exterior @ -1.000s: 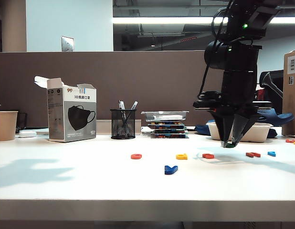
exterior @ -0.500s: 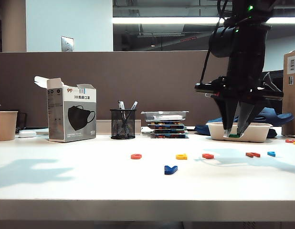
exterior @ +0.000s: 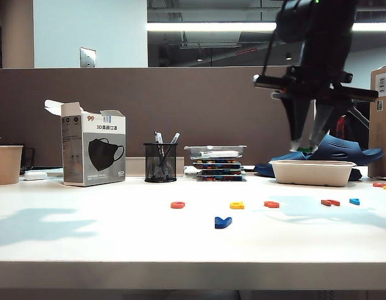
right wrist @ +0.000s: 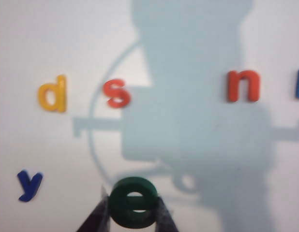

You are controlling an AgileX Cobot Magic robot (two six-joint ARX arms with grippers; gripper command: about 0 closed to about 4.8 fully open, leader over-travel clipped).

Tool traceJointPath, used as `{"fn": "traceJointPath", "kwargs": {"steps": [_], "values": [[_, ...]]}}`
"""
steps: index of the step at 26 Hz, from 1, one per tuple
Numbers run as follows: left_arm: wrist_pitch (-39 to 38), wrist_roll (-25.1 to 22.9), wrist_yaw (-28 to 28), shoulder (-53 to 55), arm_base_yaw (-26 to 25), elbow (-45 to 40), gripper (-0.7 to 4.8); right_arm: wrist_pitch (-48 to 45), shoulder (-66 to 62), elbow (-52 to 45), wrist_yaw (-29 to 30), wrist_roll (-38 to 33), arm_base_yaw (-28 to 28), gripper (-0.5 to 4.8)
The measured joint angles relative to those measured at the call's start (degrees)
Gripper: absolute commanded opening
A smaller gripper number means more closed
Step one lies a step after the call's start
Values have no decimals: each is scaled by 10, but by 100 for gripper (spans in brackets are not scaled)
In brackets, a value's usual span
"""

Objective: Select the appropriate letters from the row of letter magnets placed on the table to arrange into the word "yes".

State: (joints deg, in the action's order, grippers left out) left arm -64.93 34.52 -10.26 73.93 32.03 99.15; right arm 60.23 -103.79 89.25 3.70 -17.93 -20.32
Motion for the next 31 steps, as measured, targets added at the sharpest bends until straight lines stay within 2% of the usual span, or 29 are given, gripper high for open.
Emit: {"fn": "traceJointPath", "kwargs": {"steps": [15,23,31], "values": [[0,0,0,0,0,0,-5,-1,11,-14,-53,-132,-138,89],[0,0,0,0,0,0,-5,-47,10,-89,-53,-152,-146,89],[0,0,0,0,0,0,-5,-148,10,-166,-50,-165,-150,89]]}}
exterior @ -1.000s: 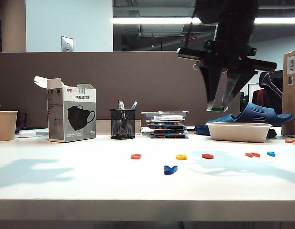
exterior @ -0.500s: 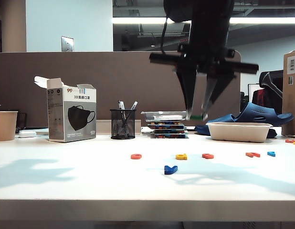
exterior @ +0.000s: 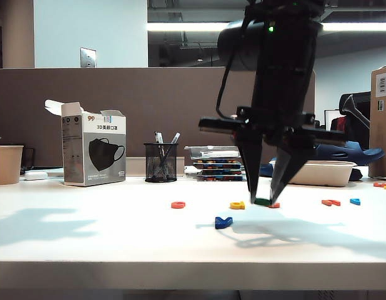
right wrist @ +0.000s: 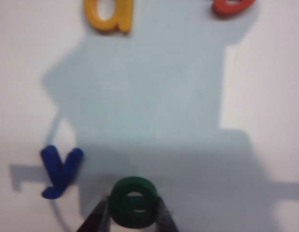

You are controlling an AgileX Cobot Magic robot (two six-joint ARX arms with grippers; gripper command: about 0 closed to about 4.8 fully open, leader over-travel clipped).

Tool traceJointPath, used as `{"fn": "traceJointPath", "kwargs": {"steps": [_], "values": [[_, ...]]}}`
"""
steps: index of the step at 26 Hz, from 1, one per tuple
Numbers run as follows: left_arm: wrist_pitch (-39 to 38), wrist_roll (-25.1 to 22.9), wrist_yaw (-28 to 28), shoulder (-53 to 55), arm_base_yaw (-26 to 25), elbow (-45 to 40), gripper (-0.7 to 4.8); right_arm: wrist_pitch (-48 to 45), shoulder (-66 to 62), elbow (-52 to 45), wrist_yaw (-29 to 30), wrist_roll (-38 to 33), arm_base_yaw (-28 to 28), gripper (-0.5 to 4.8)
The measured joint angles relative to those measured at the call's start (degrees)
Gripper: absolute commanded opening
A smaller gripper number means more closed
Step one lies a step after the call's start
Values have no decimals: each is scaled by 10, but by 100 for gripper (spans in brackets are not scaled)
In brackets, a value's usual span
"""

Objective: Select the appropriate letters from the row of letter magnets placed on the table to arrange into the word "yes".

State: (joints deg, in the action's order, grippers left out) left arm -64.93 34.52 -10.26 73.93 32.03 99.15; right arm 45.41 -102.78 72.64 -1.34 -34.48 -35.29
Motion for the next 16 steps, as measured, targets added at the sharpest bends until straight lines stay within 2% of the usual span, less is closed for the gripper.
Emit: {"fn": "traceJointPath", "kwargs": {"steps": [8,16], "values": [[0,0,0,0,0,0,-5,-42,0,-41,0,-22,0,89],[0,0,0,0,0,0,-5,-50,0,-43,0,-44,0,89]]}}
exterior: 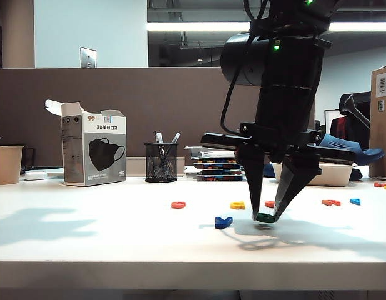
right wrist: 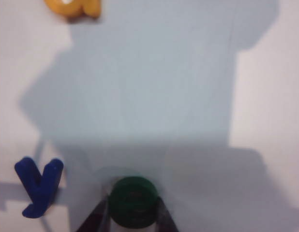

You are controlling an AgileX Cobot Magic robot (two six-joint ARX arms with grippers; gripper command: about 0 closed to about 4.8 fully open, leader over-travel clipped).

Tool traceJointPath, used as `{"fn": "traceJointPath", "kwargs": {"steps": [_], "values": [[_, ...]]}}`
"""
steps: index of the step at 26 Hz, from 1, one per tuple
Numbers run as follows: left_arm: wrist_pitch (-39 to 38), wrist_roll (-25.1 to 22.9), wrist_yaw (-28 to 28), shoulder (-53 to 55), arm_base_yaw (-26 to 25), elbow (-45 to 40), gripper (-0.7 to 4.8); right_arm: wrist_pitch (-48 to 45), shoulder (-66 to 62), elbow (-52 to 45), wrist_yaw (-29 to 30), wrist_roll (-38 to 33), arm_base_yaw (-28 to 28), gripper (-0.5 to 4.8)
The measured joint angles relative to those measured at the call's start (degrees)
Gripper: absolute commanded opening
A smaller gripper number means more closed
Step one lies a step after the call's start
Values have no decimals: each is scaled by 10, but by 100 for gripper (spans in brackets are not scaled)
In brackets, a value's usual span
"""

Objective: Select the appropriate letters from the row of letter magnets placed on the table to arrange into the word "yes".

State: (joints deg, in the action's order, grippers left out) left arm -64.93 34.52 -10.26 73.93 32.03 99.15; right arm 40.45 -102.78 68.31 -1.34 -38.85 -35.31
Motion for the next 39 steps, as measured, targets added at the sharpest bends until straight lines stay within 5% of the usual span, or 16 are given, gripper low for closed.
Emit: {"fn": "traceJointPath", "kwargs": {"steps": [39], "values": [[0,0,0,0,0,0,-5,-16,0,0,18,27,-4,117]]}}
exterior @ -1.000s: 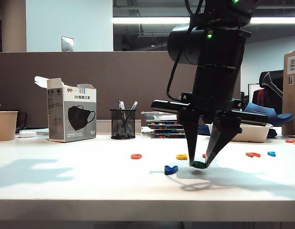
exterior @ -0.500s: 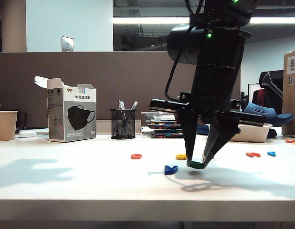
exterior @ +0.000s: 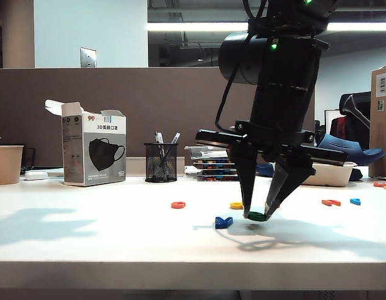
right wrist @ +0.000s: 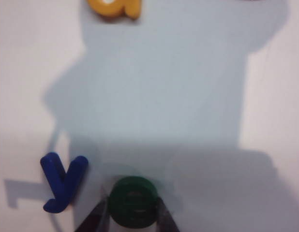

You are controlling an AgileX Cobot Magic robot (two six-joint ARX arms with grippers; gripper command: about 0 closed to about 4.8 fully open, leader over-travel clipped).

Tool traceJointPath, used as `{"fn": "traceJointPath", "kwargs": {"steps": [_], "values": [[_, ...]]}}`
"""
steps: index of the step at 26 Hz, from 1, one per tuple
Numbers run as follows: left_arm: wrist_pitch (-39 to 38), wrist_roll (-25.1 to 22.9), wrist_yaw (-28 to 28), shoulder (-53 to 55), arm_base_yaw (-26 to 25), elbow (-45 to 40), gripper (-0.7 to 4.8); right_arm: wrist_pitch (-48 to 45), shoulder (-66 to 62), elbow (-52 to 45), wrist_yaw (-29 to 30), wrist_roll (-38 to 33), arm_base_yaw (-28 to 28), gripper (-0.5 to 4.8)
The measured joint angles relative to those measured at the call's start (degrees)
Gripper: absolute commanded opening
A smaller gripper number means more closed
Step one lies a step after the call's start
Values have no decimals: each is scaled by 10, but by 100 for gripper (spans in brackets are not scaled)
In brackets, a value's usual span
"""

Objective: Select the appropriate letters from the row of letter magnets placed on the table to arrange into the word "yes".

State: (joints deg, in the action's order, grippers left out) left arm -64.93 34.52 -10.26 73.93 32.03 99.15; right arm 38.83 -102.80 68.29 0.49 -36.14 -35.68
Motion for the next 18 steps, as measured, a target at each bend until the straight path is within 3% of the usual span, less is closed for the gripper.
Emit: {"fn": "traceJointPath", "kwargs": {"steps": [7,10,18], "values": [[0,0,0,0,0,0,-5,0,0,0,7,0,0,120],[0,0,0,0,0,0,-5,0,0,0,7,0,0,154],[0,0,0,0,0,0,-5,0,0,0,8,0,0,154]]}}
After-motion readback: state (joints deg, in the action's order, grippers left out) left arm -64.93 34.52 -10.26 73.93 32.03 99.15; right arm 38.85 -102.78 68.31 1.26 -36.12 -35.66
